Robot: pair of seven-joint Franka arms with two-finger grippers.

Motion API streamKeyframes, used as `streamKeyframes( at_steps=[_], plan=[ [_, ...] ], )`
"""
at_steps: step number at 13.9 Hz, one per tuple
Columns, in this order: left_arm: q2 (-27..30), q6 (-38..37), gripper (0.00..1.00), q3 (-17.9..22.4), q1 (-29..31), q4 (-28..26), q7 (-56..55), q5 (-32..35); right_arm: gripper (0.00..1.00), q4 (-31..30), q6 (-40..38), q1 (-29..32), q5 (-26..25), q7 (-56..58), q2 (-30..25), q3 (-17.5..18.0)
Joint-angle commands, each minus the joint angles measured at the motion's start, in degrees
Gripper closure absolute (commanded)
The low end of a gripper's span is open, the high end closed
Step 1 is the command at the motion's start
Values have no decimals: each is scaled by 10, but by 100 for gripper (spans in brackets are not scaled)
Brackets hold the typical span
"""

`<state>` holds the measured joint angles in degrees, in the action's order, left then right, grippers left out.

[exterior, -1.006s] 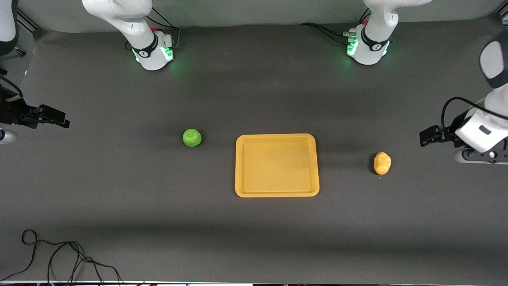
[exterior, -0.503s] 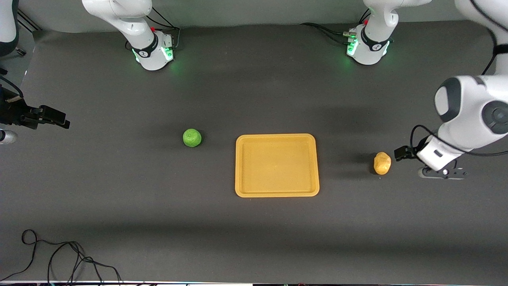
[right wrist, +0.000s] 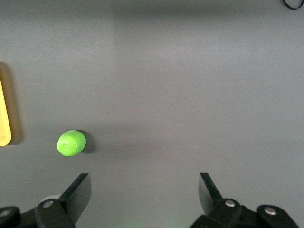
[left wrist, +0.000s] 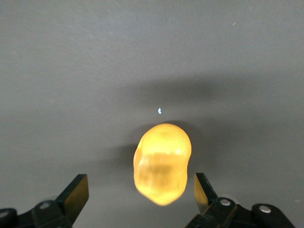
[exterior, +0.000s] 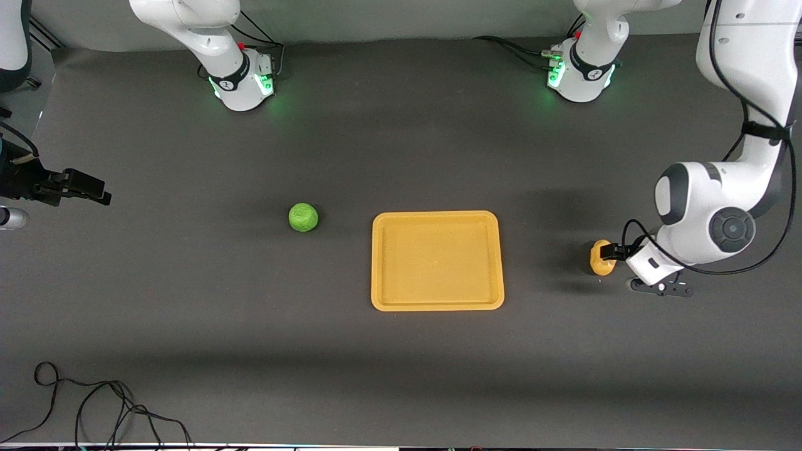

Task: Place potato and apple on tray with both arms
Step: 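Close the left gripper on the yellow potato and lift it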

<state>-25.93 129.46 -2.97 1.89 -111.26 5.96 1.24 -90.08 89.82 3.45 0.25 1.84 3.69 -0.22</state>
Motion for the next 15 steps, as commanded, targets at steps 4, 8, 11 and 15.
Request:
streamKeyframes(
  at_steps=[4, 8, 11, 15],
  plan=[
    [-18, 9, 1, 1, -7, 3, 14, -9, 0, -2, 7, 3, -4, 13, 3, 4],
    [-47, 14, 4, 0, -7, 4, 14, -18, 0, -11, 19, 2, 1, 12, 2, 4],
    [-57, 25, 24, 1, -6, 4, 9, -37, 0, -11, 20, 2, 1, 12, 1, 4],
    [-23, -21, 76, 1, -2, 14, 8, -91, 0, -11, 19, 2, 1, 12, 0, 4]
  ],
)
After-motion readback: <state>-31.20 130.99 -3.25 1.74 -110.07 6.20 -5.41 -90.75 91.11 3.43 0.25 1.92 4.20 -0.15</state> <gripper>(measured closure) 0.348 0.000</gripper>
